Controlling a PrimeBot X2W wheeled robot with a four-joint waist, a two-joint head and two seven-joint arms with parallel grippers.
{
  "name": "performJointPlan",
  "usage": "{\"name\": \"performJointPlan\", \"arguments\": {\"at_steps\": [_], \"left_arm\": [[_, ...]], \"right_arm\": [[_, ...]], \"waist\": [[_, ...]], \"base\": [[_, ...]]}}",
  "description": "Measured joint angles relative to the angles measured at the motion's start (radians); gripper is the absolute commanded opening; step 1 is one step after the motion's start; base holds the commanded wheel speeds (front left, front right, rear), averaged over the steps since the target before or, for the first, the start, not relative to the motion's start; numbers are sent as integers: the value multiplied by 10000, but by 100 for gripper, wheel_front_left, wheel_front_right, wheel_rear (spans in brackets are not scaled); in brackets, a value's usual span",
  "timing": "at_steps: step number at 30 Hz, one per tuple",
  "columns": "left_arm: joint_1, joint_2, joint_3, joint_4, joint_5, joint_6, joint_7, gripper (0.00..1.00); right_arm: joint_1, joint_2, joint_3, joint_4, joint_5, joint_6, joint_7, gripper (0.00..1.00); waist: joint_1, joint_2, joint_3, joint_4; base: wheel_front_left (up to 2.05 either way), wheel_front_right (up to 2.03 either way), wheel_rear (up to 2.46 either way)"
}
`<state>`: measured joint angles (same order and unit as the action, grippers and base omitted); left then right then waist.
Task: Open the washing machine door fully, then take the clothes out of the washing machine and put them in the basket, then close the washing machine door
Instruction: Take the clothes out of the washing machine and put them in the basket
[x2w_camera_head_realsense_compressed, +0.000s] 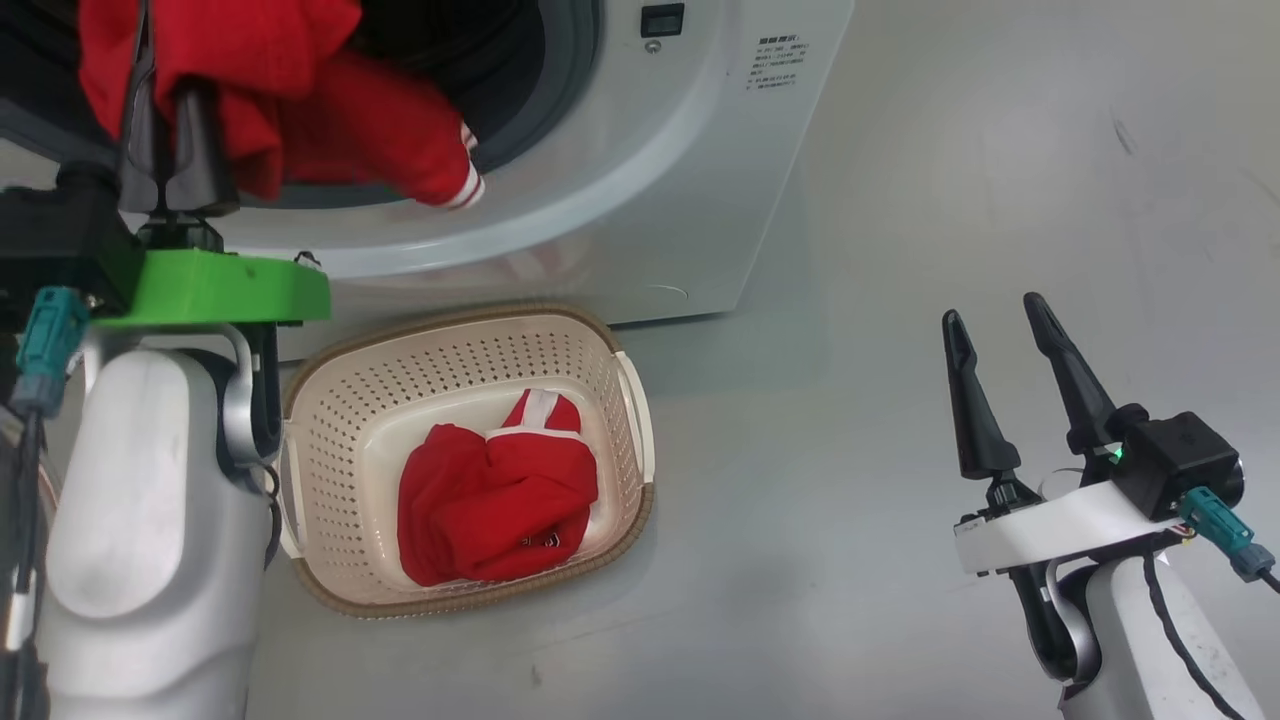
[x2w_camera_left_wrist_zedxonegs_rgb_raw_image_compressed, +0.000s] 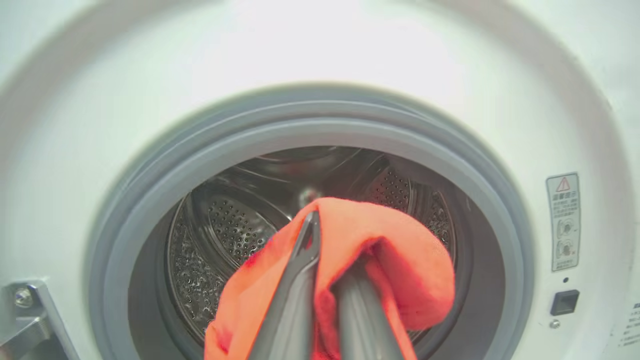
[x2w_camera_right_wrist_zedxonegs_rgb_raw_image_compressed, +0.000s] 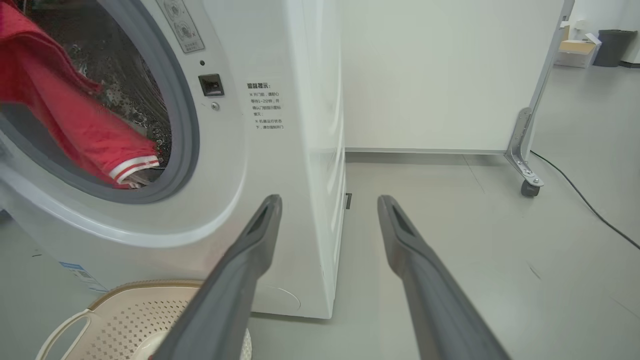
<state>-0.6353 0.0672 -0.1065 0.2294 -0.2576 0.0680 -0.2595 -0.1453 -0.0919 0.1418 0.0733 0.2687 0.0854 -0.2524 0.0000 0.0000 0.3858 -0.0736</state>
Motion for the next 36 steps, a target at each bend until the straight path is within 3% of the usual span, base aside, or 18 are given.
{"name": "performJointPlan", "arguments": {"at_steps": [13, 19, 27, 36], "left_arm": [[2546, -163, -583, -1739, 109, -17, 2, 0], [3469, -161, -729, -1839, 117, -15, 2, 0], [4453, -165, -1106, -1164, -199, -29, 33, 0], [4516, -176, -1712, 556, -328, -219, 688, 0]], "right_arm": [[666, 33, 245, 173, -75, 0, 0, 100], [930, 42, 332, 109, -84, -4, 2, 100], [935, 61, 573, -219, -90, 0, 105, 100], [918, 88, 660, -633, -90, 2, 186, 100]], "waist": [[0, 0, -1174, 366], [0, 0, -1437, 470], [0, 0, -1336, 356], [0, 0, -720, 109]], "base": [[0, 0, 0], [0, 0, 0], [0, 0, 0], [0, 0, 0]]}}
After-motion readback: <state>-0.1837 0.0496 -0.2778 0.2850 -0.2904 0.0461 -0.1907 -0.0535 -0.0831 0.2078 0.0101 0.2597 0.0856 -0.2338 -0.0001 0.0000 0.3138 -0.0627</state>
